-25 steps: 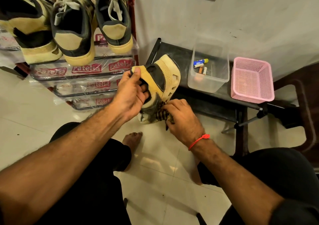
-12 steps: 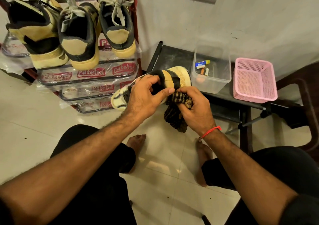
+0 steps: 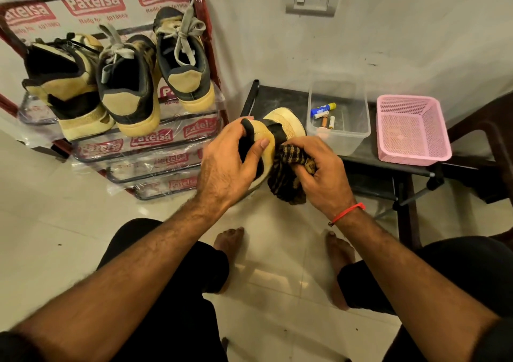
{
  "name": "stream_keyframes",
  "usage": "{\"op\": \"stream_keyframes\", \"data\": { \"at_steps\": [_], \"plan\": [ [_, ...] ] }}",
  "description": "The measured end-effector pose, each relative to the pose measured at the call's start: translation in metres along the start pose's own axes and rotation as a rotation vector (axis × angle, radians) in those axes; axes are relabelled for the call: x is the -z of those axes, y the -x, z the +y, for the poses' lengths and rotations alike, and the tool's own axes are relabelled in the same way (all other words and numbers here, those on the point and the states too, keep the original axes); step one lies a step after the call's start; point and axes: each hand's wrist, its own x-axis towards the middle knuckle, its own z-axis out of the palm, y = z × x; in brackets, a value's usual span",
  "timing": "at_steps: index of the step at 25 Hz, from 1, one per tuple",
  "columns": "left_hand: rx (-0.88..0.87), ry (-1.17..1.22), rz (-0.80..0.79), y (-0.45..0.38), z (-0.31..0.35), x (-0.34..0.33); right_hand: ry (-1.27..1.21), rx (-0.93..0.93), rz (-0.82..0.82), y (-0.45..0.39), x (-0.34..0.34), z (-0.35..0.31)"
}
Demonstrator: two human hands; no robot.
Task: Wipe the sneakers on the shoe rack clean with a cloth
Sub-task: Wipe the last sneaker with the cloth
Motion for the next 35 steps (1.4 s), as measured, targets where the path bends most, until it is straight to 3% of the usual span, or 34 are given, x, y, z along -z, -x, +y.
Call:
{"op": "stream_keyframes", "data": {
  "at_steps": [3,6,10,13,21,24,27,32,35],
  "plan": [
    [0.165,0.138,-0.016,0.004,-0.003,-0.005,-0.048,-0.015,0.066,-0.004,-0.003,-0.005],
    [0.335,0.288,-0.173,0.006,-0.01,-0.015,-0.106,-0.097,0.14,-0.011,-0.008,-0.01],
    [0.274,0.295,-0.214,0.006,-0.012,-0.024,-0.321,-0.304,0.138,-0.019,0.0,-0.006],
    [0.317,0.326,-0.161,0.002,-0.016,-0.021,-0.419,-0.298,-0.012,-0.012,-0.001,-0.009],
    [0.682,0.6,0.058,-0.01,-0.04,-0.005,0.241,0.166,-0.328,0.018,-0.019,-0.009],
    [0.618,0.54,-0.022,-0.007,-0.034,-0.01,0.278,0.21,-0.198,0.016,-0.019,-0.021],
    [0.468,0.451,-0.069,-0.001,-0.026,-0.02,0.279,0.109,-0.009,-0.019,-0.013,-0.03],
    [0.472,0.426,-0.029,-0.004,-0.029,-0.012,0.302,0.039,-0.218,0.015,-0.031,-0.047],
    [0.526,0.417,-0.01,-0.006,-0.03,-0.007,0.364,0.217,-0.241,0.048,-0.037,-0.048]
  ]
}}
